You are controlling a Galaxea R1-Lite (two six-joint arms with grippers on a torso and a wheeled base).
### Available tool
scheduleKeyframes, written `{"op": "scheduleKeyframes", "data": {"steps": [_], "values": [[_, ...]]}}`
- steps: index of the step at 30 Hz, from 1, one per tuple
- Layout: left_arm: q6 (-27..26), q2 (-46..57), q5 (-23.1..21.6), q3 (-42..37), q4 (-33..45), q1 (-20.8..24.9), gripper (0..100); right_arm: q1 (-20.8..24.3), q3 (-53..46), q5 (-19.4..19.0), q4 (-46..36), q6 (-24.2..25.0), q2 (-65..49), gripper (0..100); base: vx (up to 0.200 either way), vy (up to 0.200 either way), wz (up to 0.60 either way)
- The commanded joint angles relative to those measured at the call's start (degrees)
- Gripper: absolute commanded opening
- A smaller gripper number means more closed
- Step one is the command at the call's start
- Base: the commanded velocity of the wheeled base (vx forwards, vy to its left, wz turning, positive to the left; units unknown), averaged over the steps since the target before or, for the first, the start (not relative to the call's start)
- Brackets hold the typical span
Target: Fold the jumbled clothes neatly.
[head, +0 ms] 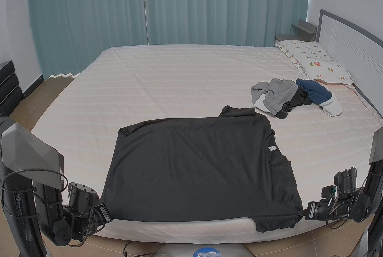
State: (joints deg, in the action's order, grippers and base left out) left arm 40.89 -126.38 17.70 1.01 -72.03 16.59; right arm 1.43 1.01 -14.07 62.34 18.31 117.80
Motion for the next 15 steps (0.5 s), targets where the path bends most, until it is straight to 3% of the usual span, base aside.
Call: {"op": "scheduleKeyframes", "data": {"steps": [1, 9, 15], "values": [[0.33, 1.22, 0.76, -0.92, 3.13, 2.22, 0, 0.24, -1.01, 1.5, -2.23, -0.47, -2.13, 0, 0.0, 0.0, 0.0], [-0.02, 11.42, -0.47, -0.92, 14.73, 4.06, 0, 0.33, -1.01, 1.76, -10.49, -3.46, -8.64, 0, 0.0, 0.0, 0.0], [-0.28, 11.86, 0.05, -0.92, 19.12, 4.06, 0, 1.03, -1.01, 2.91, -17.96, -5.3, -13.38, 0, 0.0, 0.0, 0.0]]}}
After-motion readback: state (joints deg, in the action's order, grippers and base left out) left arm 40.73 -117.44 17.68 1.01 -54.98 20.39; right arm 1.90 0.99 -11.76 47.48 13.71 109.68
